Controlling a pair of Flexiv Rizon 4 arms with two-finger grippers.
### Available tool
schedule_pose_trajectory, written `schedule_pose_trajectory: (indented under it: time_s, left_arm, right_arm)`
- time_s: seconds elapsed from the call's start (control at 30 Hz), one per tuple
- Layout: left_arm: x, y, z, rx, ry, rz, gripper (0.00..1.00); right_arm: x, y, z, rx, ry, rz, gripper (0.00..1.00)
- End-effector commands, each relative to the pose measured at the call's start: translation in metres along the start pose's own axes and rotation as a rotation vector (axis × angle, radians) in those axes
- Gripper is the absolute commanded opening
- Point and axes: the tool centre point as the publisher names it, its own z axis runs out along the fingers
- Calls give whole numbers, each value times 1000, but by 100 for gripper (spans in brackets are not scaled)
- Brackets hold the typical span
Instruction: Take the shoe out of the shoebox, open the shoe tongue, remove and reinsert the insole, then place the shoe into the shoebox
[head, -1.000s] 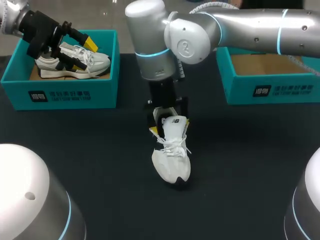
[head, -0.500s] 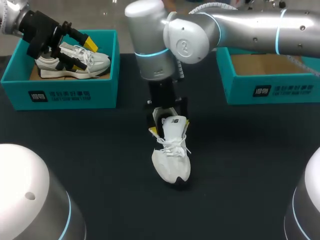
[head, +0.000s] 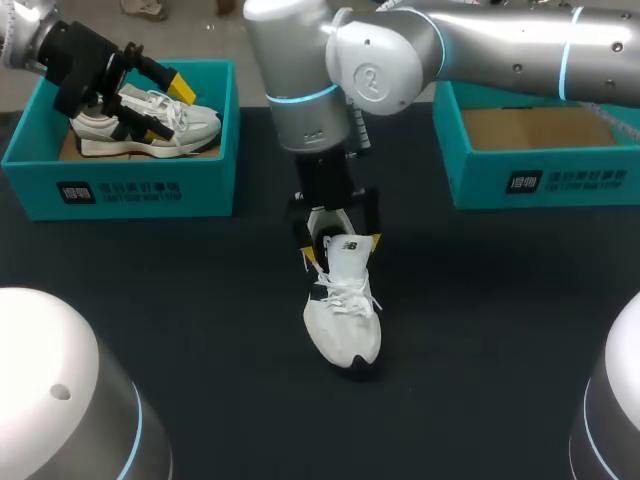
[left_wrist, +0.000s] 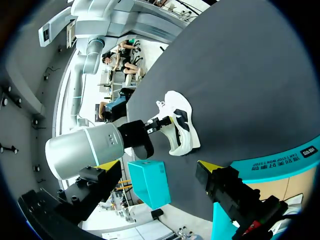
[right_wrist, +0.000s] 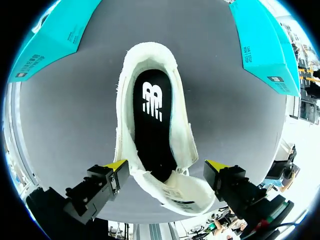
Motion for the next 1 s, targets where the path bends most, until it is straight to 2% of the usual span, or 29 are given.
schedule_pose_trajectory:
  time_s: [0.03, 0.27, 0.6, 0.63, 0.67, 0.73, 0.77, 1.0]
  left_arm:
    - [0, -1, 0, 0, 3, 1, 100]
    - [0, -1, 0, 0, 3, 1, 100]
    - [0, -1, 0, 0, 3, 1, 100]
    - [0, -1, 0, 0, 3, 1, 100]
    - [0, -1, 0, 0, 3, 1, 100]
    - [0, -1, 0, 0, 3, 1, 100]
    - [0, -1, 0, 0, 3, 1, 100]
    - [0, -1, 0, 0, 3, 1, 100]
  right_arm:
    - [-12, -10, -11, -34, 5, 21, 100]
    - [-20, -20, -28, -72, -15, 46, 100]
    - [-29, -54, -33, -56, -8, 52, 100]
    - [-29, -56, -32, -55, -8, 52, 78]
    - [-29, -57, -30, -53, -6, 54, 49]
    - [-29, -60, -27, -51, 5, 59, 25]
    - [-29, -61, -25, -50, 15, 62, 0]
    - [-28, -70, -18, -25, 37, 67, 0]
